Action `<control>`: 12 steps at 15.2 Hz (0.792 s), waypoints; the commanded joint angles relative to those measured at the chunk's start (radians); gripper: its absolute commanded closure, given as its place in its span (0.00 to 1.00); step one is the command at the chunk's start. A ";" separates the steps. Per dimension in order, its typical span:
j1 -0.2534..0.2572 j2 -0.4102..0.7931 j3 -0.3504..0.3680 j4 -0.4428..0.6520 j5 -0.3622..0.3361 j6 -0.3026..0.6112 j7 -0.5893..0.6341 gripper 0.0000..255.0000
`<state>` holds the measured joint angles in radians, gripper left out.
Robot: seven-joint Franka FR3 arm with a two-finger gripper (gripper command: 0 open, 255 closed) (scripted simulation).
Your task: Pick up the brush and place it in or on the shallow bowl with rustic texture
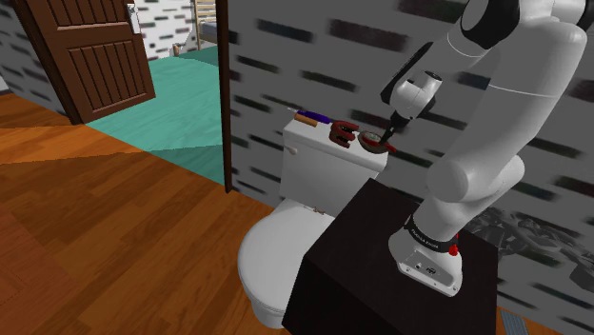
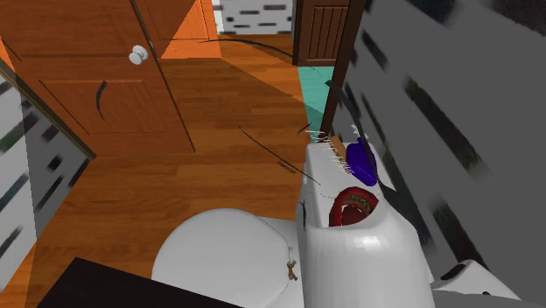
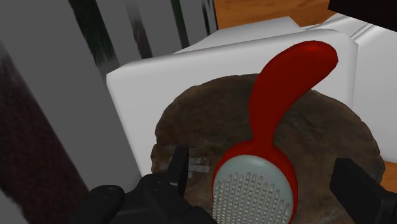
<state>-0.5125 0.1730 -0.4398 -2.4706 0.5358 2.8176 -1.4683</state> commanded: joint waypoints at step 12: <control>0.038 -0.167 -0.085 -0.046 -0.264 -0.084 0.193 0.00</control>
